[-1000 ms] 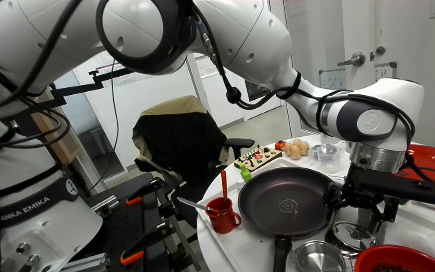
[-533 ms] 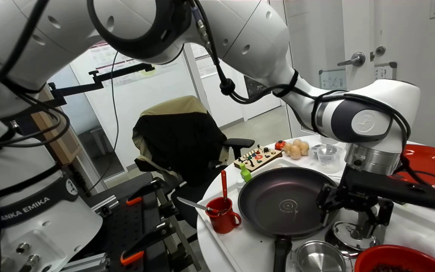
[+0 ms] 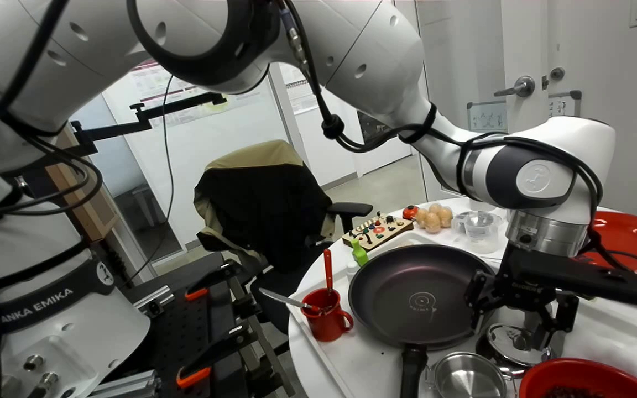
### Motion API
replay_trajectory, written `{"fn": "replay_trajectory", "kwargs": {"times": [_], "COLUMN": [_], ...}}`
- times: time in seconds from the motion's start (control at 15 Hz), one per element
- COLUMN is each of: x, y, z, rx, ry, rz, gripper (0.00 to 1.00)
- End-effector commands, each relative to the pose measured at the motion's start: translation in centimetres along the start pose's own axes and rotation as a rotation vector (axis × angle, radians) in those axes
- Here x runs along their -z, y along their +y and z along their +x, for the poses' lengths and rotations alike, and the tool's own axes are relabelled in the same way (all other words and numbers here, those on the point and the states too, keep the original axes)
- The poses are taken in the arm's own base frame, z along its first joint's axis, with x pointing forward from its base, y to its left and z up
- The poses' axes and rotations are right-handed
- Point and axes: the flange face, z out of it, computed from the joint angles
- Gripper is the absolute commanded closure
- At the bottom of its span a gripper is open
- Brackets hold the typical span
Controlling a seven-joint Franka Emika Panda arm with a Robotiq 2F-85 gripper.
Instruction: Put the lid on the silver pot
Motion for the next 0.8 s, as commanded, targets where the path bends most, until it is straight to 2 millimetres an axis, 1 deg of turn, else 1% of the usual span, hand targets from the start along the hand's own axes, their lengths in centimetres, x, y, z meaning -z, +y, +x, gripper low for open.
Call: {"fn": "replay_trajectory", "kwargs": {"times": [0.0, 0.33, 0.73], "x": [0.5, 0.6, 0.0], "y": [0.3, 0.8, 1.4], "z": [0.5, 1.0, 0.8], "rx": [0.045, 0.064, 0.079], "ry": [-0.018, -0.009, -0.011], "rz": [-0.013, 0.003, 0.036], "gripper": [0.00, 0.00, 0.00]}}
